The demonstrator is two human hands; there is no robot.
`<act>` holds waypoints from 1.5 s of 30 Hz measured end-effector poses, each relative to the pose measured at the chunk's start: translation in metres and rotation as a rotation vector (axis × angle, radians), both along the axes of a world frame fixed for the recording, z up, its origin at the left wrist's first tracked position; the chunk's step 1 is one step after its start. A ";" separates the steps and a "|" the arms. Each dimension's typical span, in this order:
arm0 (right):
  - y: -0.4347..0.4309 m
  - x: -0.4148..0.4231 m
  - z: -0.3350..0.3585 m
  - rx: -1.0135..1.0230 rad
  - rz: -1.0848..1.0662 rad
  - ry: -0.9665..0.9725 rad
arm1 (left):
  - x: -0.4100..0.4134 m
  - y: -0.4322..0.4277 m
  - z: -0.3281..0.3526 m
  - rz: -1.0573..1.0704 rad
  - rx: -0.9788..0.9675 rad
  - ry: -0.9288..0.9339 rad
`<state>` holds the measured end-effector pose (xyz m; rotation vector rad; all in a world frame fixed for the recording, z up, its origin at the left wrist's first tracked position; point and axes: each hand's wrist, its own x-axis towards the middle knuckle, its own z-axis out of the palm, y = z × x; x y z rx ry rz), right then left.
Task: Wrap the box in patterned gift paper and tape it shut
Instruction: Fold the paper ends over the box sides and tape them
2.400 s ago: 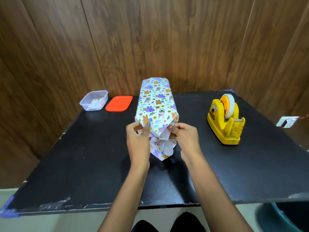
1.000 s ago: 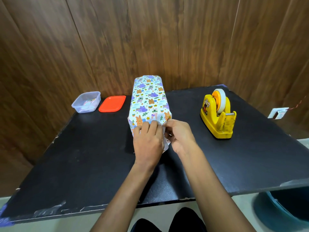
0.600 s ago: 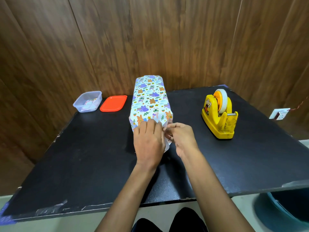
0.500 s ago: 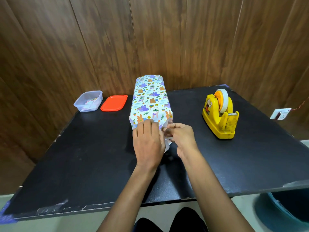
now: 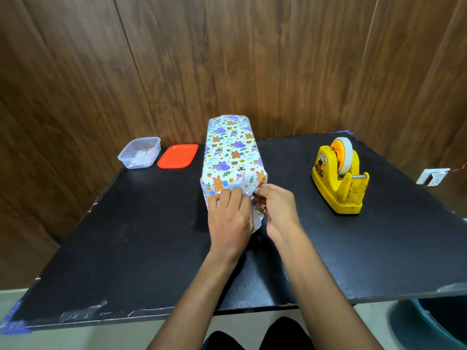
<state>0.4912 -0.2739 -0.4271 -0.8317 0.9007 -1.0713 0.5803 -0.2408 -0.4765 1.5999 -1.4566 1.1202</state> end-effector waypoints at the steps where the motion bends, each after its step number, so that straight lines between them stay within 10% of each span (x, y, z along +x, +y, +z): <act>1: 0.001 -0.002 0.000 0.008 0.016 -0.025 | 0.000 0.000 0.000 0.004 -0.001 0.004; 30: -0.002 0.001 0.002 0.023 0.030 -0.035 | 0.002 0.000 0.002 -0.069 0.063 0.066; 40: -0.011 0.008 -0.007 -0.200 -0.097 0.180 | 0.023 0.006 0.021 -0.373 0.027 1.641; 45: -0.014 0.005 -0.011 -0.214 -0.036 0.208 | 0.022 0.003 0.018 -0.549 0.098 1.748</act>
